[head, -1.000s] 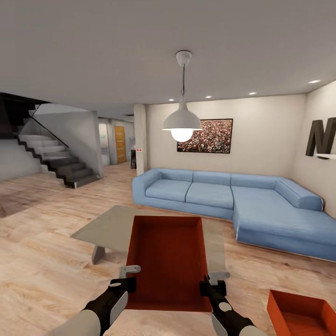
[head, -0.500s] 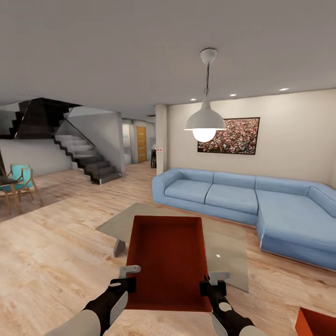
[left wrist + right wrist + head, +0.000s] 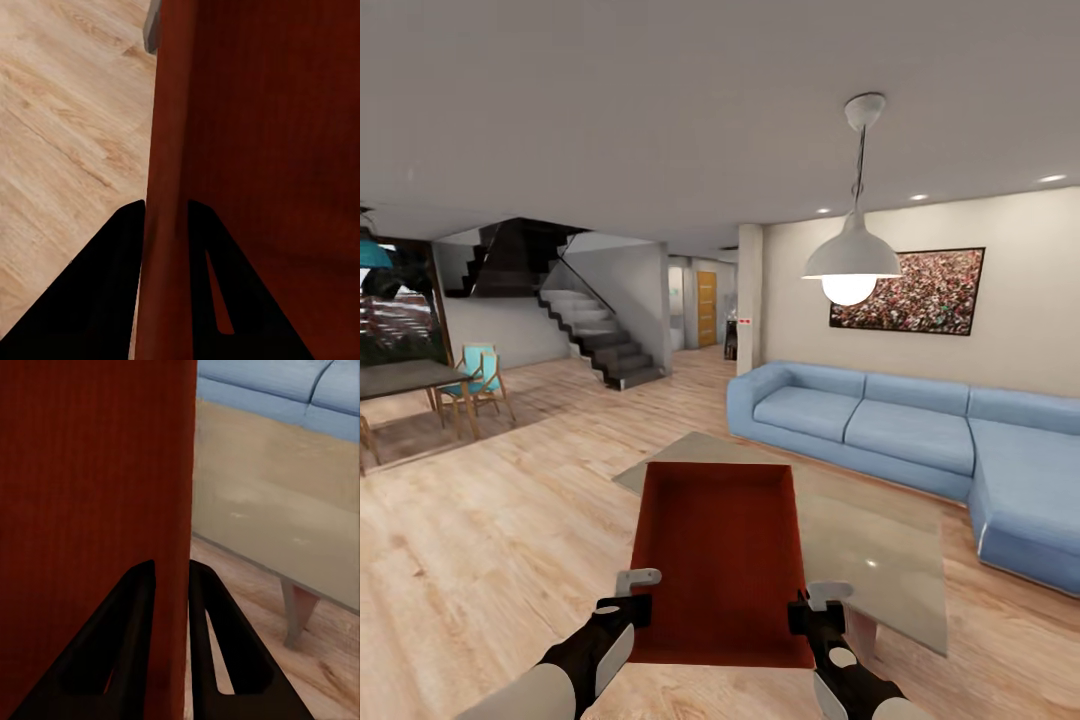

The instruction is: Move the two storage containers from the living room to the garage. In the garage, place one container on the floor and stack the other container on top of it (either order is fine).

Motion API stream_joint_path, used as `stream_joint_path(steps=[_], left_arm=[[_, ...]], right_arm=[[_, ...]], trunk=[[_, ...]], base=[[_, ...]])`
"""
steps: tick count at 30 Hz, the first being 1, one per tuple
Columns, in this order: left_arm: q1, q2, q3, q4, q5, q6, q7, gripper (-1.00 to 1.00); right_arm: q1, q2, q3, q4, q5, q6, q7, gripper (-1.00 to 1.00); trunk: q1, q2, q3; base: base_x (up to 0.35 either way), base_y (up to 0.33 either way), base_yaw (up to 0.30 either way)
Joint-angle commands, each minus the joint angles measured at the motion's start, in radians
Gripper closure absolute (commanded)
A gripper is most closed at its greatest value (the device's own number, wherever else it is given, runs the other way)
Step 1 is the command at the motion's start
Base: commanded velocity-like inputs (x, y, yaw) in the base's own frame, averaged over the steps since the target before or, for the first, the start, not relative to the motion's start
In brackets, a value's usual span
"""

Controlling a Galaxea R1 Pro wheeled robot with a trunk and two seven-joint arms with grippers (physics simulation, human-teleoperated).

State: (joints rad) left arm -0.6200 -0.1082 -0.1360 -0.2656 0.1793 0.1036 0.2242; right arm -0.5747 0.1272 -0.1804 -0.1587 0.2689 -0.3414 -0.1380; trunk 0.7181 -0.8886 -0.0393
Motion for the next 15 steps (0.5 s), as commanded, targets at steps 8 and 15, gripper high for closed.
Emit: stream_joint_path(steps=[8, 15], left_arm=[[-0.001, 0.005, 0.016, -0.006, -0.021, 0.007, 0.014, 1.00], [-0.001, 0.005, 0.016, -0.006, -0.021, 0.007, 0.014, 1.00]], right_arm=[[-0.001, 0.000, -0.027, 0.002, 0.006, -0.003, -0.003, 1.00], [-0.001, 0.000, -0.027, 0.002, 0.006, -0.003, -0.003, 1.00]], trunk=[[0.000, -0.001, -0.002], [0.000, -0.001, -0.002]], base=[[0.000, 0.000, 0.300], [0.000, 0.000, 0.300]])
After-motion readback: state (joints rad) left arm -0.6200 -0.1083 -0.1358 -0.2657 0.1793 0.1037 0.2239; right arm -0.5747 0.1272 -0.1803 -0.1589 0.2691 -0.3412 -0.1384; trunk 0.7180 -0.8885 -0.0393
